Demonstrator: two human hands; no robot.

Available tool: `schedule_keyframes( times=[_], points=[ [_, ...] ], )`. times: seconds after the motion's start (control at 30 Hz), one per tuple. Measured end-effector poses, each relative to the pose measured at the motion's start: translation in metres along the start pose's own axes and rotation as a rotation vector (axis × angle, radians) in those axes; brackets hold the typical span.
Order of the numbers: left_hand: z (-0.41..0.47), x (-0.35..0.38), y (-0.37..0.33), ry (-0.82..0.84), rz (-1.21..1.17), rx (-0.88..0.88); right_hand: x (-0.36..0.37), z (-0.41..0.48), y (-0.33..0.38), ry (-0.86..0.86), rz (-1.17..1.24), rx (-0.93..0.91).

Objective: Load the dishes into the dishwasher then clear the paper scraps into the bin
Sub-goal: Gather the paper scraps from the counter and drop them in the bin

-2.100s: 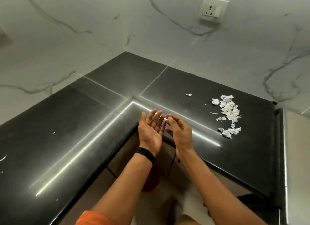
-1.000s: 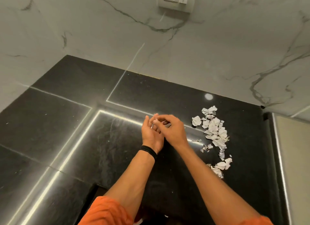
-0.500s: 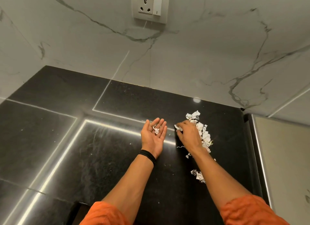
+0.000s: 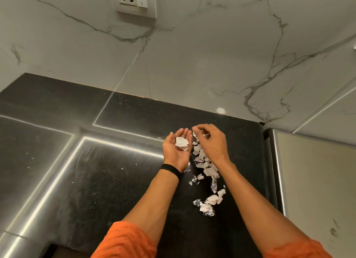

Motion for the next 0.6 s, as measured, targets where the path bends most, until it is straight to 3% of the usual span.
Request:
schedule_keyframes(
  times=[0.17, 0.33, 0.43, 0.6],
  points=[
    [0.005, -0.009, -0.005, -0.037, -0.025, 0.058, 0.03, 0.039, -0.058, 0.184, -0.442, 0.029],
    [0.008, -0.018, -0.014, -0.071, -0.014, 0.123, 0.063, 0.042, -0.046, 0.227, -0.525, -0.121],
    [0.009, -0.017, -0.019, -0.09, 0.013, 0.159, 0.055, 0.05, -0.049, 0.157, -0.384, -0.057],
    [0.011, -0.01, 0.0, -0.082, 0.093, 0.122, 0.021, 0.048, -0.04, 0.039, 0.234, 0.263]
  ],
)
Point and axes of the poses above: each hand's wrist, its own z-axis towards the middle knuckle, its own x-axis out of the palm, y = z × x, the point moved 9 cm from there along z, towards the middle knuckle, and after that the axes turned 11 degrees about -y, right-handed, at the moved point
